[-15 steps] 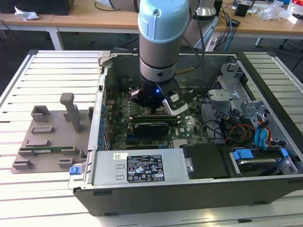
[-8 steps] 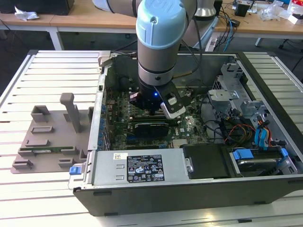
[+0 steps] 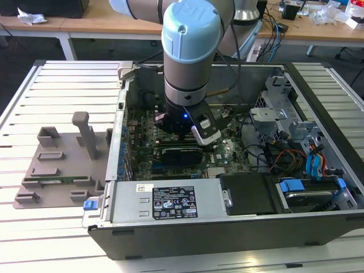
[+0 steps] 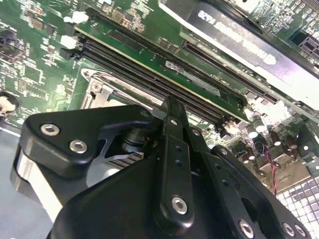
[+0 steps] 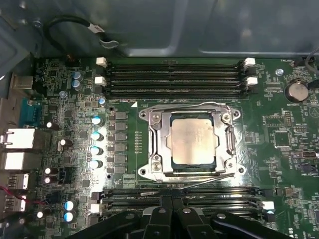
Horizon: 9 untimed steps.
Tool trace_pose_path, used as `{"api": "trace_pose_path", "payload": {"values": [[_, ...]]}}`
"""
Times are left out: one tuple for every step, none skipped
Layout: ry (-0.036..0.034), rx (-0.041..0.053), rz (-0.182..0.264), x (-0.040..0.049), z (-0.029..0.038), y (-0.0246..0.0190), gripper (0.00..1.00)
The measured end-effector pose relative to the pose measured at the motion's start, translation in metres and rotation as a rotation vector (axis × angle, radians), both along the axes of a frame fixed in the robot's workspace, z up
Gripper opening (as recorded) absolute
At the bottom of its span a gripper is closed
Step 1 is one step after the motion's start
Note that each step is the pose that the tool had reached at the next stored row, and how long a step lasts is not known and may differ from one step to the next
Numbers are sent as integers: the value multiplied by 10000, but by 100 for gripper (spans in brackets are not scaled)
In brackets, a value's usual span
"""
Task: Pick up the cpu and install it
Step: 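Install the second cpu locking lever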
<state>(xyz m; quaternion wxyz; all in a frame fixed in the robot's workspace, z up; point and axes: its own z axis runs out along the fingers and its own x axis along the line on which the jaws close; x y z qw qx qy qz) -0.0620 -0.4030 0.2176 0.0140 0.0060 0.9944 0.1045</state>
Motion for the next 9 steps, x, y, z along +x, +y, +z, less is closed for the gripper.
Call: {"api": "trace_pose_path", "payload": {"values": [[1,0,0,-20,-14,1,11],[1,-1,0,-44,-28,3,11],[1,-1,-1,-63,-36,7,11],[2,-2,-1,-76,-40,12,11],[2,-2,0,-91,-48,20,11],[0,-1,0,-107,-59,29,11],[1,-2,-1,-137,-79,45,11],[1,-3,0,-154,-95,62,11],[1,-1,-1,-168,-108,75,11]]}}
